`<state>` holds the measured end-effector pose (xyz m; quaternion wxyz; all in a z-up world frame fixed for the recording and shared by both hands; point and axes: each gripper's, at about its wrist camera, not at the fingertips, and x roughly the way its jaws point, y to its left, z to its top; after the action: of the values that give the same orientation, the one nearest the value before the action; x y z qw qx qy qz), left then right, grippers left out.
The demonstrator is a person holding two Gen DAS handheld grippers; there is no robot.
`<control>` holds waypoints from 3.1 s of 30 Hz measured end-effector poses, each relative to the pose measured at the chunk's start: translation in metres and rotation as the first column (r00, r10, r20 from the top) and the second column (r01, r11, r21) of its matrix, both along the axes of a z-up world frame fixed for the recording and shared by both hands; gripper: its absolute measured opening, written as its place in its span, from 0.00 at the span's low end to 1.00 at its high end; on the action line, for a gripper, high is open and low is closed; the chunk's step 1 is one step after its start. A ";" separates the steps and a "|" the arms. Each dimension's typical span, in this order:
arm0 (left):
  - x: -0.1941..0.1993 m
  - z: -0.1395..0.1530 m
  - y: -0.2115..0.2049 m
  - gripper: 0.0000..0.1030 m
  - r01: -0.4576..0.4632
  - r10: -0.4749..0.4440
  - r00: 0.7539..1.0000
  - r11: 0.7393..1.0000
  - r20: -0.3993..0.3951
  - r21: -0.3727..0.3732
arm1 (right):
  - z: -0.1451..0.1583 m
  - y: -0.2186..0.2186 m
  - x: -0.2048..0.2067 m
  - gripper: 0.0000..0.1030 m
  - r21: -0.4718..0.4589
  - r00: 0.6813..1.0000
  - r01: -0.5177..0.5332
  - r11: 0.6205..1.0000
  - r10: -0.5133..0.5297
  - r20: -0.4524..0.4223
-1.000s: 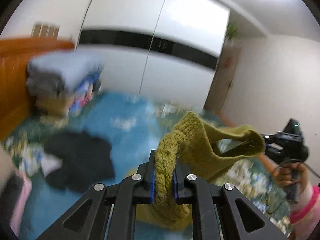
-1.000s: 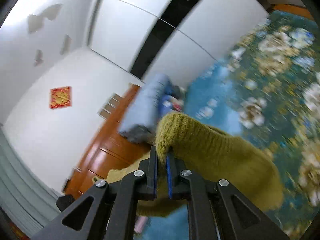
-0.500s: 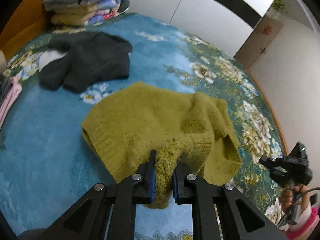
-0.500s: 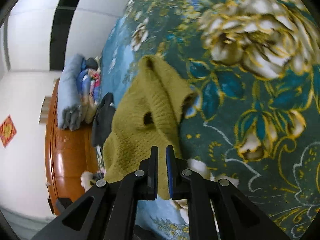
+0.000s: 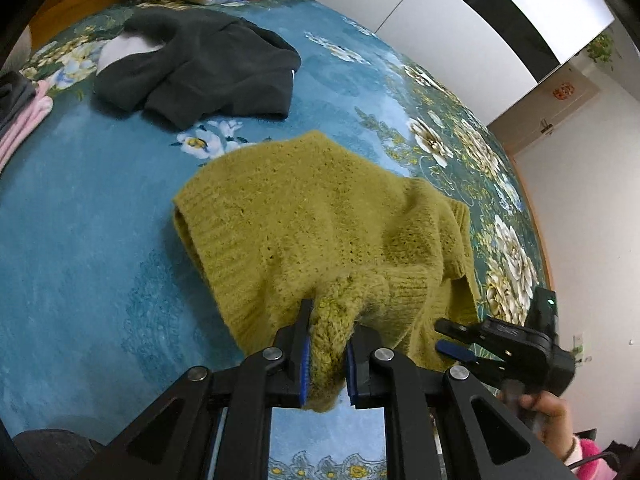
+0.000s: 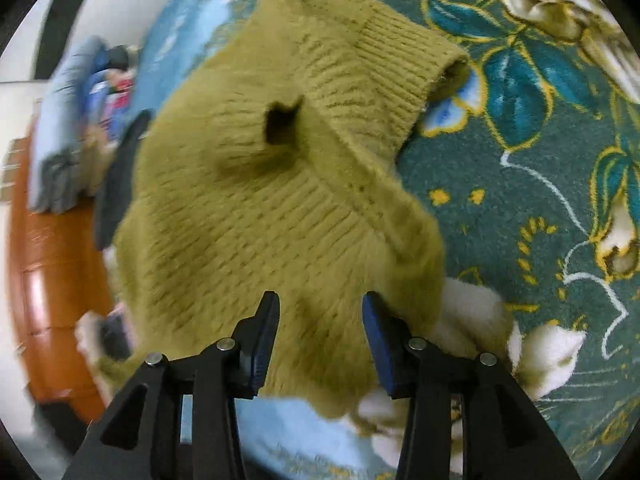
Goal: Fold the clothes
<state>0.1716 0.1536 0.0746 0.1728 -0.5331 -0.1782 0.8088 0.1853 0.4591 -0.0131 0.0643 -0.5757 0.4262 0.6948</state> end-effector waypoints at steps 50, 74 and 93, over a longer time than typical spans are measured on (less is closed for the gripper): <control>-0.007 -0.017 -0.016 0.15 -0.088 0.084 0.994 0.994 0.065 0.061 | 0.017 0.046 -0.025 0.07 -0.115 0.823 -0.555 0.824 0.523 -0.224; 0.045 0.300 -0.023 0.14 -0.036 -0.097 0.728 0.983 -0.678 -0.180 | 0.357 0.102 0.010 0.07 -0.164 0.388 -0.460 0.873 0.031 -0.921; 0.012 0.290 0.025 0.14 0.166 -0.306 0.804 0.939 -0.511 -0.301 | 0.367 0.141 0.064 0.07 -0.097 0.447 -0.320 0.943 0.060 -0.892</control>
<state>0.1835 0.1787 0.3644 0.2504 -0.3131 0.0470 0.9149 0.2492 0.6005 0.3540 -0.3159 -0.1837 0.4144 0.8335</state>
